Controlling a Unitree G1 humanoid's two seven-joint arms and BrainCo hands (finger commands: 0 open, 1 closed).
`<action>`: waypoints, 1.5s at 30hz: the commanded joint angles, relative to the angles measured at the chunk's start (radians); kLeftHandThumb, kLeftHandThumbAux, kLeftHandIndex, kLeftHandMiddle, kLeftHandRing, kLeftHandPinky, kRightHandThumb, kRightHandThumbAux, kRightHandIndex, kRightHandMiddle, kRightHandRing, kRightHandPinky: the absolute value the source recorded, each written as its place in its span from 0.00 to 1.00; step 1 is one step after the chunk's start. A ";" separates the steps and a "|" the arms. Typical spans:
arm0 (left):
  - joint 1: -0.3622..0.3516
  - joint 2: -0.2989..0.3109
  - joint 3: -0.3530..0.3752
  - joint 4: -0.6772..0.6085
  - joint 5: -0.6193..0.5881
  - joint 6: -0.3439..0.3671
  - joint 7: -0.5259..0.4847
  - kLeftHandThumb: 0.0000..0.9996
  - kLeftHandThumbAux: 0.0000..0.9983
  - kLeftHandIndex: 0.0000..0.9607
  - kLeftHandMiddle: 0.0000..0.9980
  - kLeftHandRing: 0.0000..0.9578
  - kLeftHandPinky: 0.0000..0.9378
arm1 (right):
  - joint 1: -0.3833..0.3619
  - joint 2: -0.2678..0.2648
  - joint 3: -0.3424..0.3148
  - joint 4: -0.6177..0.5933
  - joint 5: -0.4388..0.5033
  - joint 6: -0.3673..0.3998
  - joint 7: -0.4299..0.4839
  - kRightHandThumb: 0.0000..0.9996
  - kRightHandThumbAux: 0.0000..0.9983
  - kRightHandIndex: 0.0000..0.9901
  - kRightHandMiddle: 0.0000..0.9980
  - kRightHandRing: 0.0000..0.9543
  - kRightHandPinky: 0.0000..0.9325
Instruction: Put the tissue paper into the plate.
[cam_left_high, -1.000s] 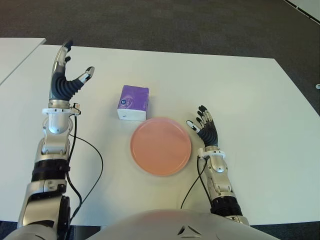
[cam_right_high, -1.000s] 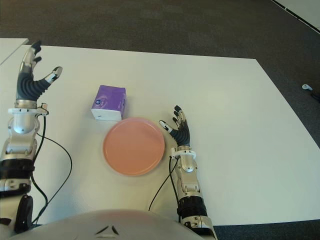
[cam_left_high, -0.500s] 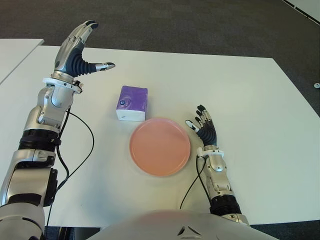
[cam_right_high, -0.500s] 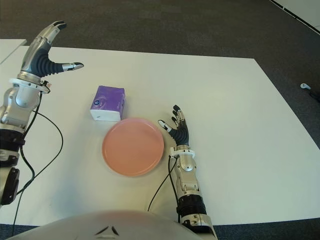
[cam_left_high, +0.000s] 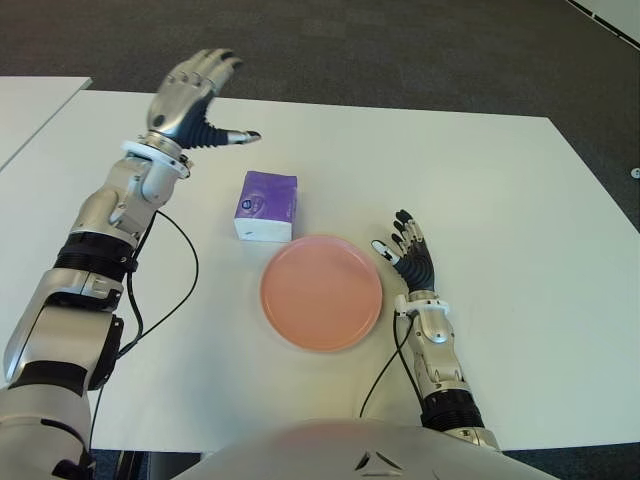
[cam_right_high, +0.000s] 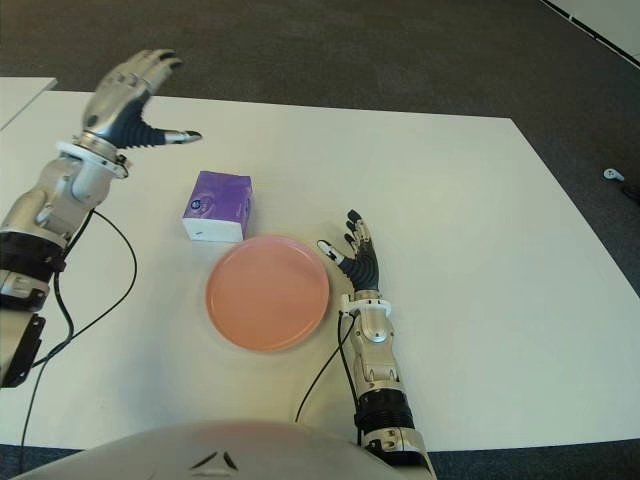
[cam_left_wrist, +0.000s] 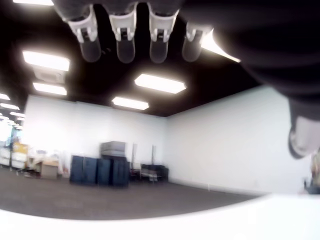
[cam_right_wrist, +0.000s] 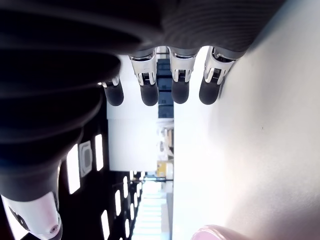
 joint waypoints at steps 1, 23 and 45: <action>-0.032 0.014 -0.101 0.094 0.059 -0.078 -0.024 0.14 0.38 0.00 0.00 0.00 0.00 | 0.035 0.005 0.005 0.035 -0.001 0.063 -0.004 0.00 0.69 0.00 0.00 0.00 0.00; -0.150 0.029 -0.277 0.327 0.084 -0.234 -0.106 0.05 0.35 0.00 0.00 0.00 0.00 | 0.031 0.002 0.008 0.034 -0.001 0.075 -0.004 0.00 0.68 0.00 0.00 0.00 0.00; -0.171 0.045 -0.267 0.300 0.005 -0.162 -0.412 0.04 0.36 0.00 0.00 0.00 0.00 | 0.017 -0.003 0.006 0.049 0.001 0.072 -0.002 0.00 0.66 0.00 0.00 0.00 0.00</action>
